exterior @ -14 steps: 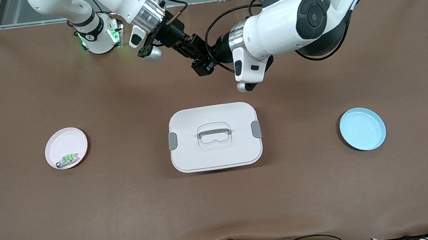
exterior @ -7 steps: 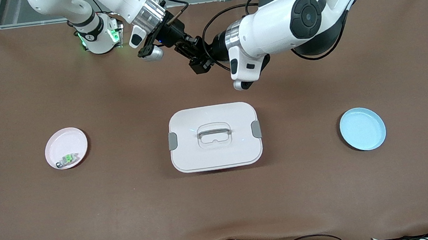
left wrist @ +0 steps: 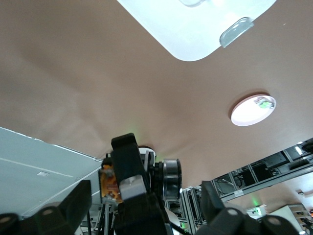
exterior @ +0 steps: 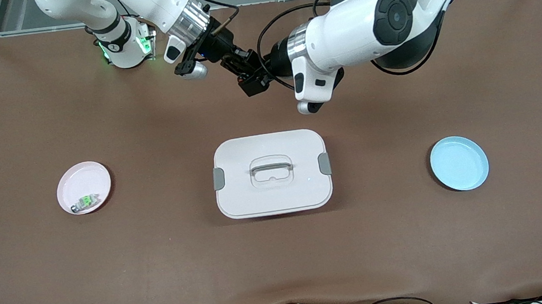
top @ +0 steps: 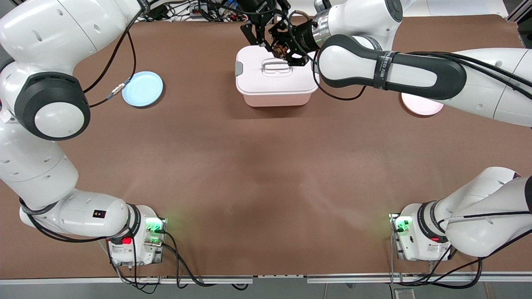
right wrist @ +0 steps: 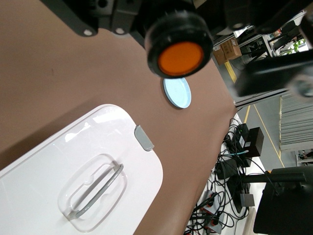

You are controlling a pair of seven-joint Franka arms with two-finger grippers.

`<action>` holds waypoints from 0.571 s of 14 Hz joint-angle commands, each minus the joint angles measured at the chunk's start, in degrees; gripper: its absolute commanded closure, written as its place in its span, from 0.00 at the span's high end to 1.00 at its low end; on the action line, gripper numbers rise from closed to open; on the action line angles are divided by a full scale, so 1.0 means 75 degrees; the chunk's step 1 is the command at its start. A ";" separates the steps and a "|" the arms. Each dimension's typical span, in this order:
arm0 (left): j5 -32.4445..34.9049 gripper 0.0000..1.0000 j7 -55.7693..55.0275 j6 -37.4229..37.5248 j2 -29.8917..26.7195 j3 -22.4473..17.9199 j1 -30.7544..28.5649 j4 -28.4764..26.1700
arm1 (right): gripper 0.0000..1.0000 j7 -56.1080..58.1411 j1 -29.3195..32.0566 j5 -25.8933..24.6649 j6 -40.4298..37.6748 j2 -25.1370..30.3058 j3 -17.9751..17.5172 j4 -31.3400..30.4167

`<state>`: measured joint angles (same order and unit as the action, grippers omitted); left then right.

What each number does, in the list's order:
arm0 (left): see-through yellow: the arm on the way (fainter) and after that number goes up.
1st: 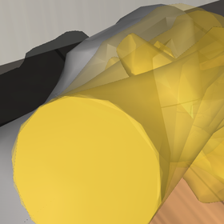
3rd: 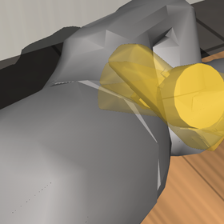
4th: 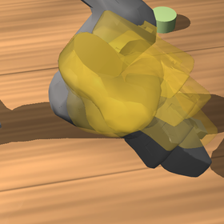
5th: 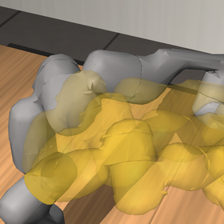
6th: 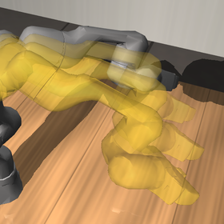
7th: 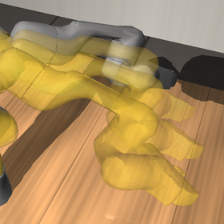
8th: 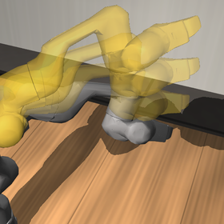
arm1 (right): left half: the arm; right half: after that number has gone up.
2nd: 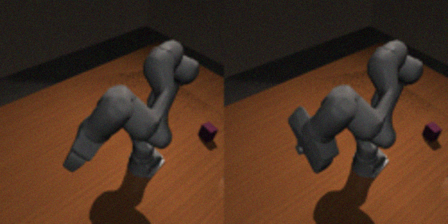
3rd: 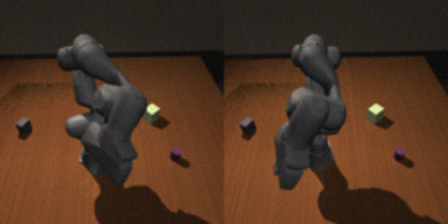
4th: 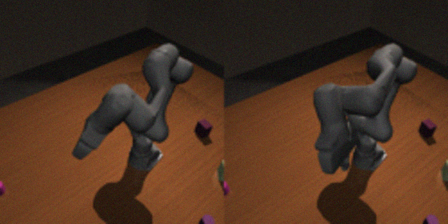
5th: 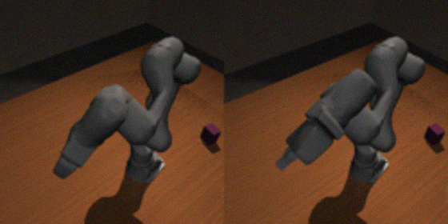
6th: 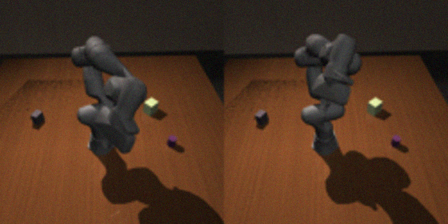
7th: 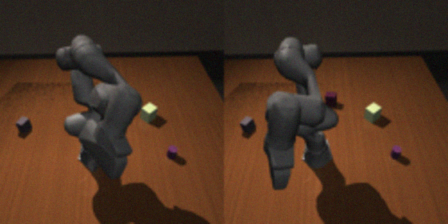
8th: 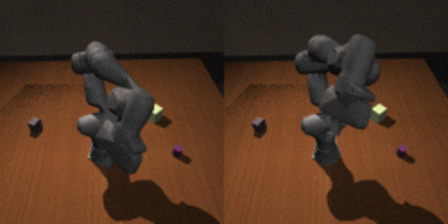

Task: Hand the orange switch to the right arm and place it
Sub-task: 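Open the left gripper and withdraw it while the right gripper carries switch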

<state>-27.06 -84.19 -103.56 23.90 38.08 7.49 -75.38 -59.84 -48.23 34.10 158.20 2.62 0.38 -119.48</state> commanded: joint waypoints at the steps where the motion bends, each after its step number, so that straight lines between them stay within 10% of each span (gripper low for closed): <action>1: -0.0096 1.00 -0.0118 0.0085 -0.0198 0.0008 -0.0224 0.0054 | 0.00 -0.0107 0.0067 -0.0046 -0.0280 0.0095 0.0031 -0.0007; 8: 0.0009 1.00 0.0127 0.0365 -0.0385 -0.0027 -0.1126 0.0336 | 0.00 0.0792 0.0442 -0.0395 -0.1463 0.0365 0.0043 -0.0089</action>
<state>-27.05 -84.06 -102.69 22.70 37.94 0.98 -73.00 -56.66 -46.38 33.07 149.98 3.70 1.12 -119.37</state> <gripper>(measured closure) 0.000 0.885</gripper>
